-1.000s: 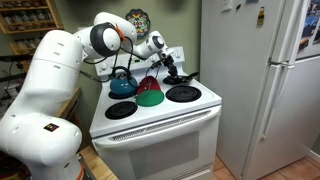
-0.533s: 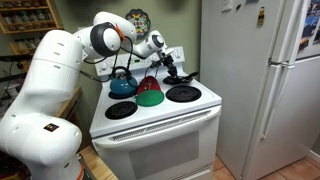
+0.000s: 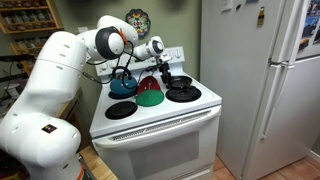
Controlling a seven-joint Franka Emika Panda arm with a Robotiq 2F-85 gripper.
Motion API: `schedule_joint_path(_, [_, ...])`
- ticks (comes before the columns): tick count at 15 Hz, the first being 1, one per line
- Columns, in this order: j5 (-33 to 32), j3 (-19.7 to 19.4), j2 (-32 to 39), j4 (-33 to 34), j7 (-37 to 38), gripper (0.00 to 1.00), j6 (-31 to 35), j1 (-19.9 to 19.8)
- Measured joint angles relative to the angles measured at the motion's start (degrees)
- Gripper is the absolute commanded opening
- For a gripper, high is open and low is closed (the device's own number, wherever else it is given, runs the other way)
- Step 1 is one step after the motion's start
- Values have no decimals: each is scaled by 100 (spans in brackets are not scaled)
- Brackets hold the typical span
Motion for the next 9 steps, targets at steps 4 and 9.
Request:
schedule_joint_path(4, [285,64,-16,63,-3,100,0,-77])
schedule_joint_path(9, [451,149,-148,186,-298,100,33,-243])
